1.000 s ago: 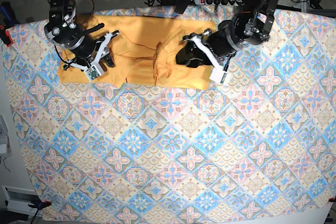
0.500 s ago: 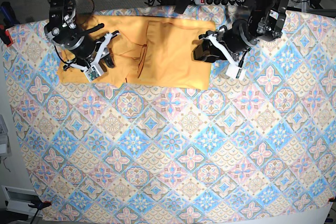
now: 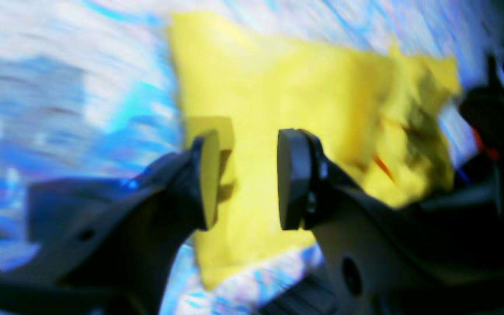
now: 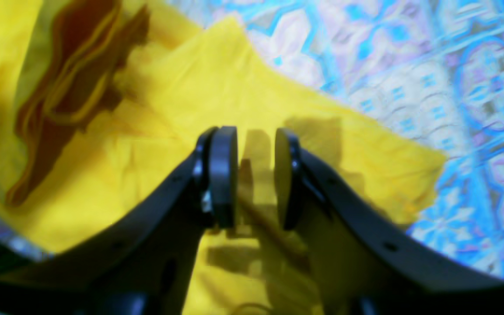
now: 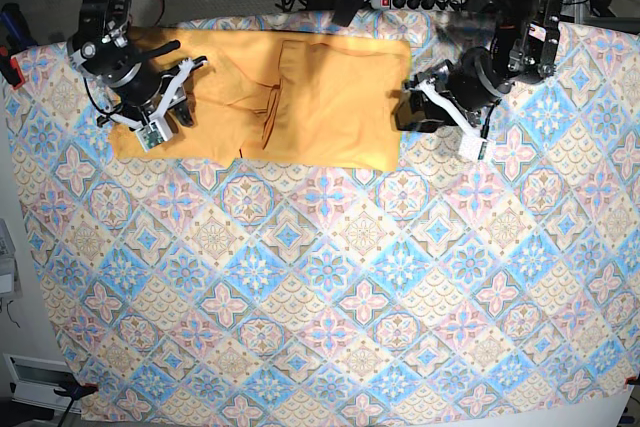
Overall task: Fold the T-shirt properly
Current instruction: 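Press and smooth the folded end with the left gripper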
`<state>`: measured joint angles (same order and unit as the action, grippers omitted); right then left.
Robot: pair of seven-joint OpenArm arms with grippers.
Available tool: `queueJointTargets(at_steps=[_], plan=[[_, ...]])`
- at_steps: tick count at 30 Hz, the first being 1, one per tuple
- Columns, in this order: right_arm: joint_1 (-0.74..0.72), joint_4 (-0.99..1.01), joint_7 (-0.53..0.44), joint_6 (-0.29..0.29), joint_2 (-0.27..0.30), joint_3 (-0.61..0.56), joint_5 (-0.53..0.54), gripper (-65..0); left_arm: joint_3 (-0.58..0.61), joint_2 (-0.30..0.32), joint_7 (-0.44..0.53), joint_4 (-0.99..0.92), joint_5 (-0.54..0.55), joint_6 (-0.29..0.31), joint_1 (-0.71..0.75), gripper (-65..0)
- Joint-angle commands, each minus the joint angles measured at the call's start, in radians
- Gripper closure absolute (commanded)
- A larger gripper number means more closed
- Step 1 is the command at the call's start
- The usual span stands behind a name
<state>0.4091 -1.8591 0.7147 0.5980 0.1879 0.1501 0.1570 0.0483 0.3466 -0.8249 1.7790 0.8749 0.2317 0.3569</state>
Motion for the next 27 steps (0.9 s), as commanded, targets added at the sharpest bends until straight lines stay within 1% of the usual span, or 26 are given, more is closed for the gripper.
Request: queueJointTargets(at_steps=[1, 5, 8, 10, 14, 16, 19, 24, 27], plan=[[-0.005, -0.020, -0.022, 0.001, 0.009, 0.006, 0.013, -14.6, -0.014, 0.004, 0.009, 0.000, 0.016, 0.010, -0.002, -22.5], [-0.005, -0.020, -0.022, 0.001, 0.009, 0.004, 0.013, -14.6, -0.047, 0.004, 0.009, -0.078, 0.016, 0.010, -0.008, -22.6], [-0.005, -0.020, -0.022, 0.001, 0.009, 0.003, 0.013, -14.6, -0.044, 0.004, 0.009, -0.124, 0.016, 0.011, -0.012, -23.0], [-0.005, -0.020, -0.022, 0.001, 0.009, 0.003, 0.013, -14.6, -0.044, 0.004, 0.009, -0.129, 0.016, 0.011, -0.012, -27.0], [-0.003, -0.020, -0.022, 0.001, 0.009, 0.003, 0.013, -14.6, -0.043, 0.004, 0.009, -0.129, 0.016, 0.016, -0.012, -39.8], [-0.003, -0.020, -0.022, 0.001, 0.009, 0.003, 0.013, -14.6, -0.043, 0.004, 0.009, -0.130, 0.016, 0.016, -0.014, -43.7], [-0.003, -0.020, -0.022, 0.001, 0.009, 0.003, 0.013, -14.6, -0.032, 0.004, 0.008, -0.140, 0.016, 0.018, -0.034, -44.2], [-0.003, -0.020, -0.022, 0.001, 0.008, 0.003, 0.013, -14.6, 0.063, 0.004, 0.008, -0.186, 0.017, 0.018, -0.080, -44.2], [-0.003, -0.020, -0.022, 0.001, 0.008, 0.004, 0.013, -14.6, 0.089, -0.001, 0.009, -0.192, 0.020, 0.018, -0.094, -44.2]])
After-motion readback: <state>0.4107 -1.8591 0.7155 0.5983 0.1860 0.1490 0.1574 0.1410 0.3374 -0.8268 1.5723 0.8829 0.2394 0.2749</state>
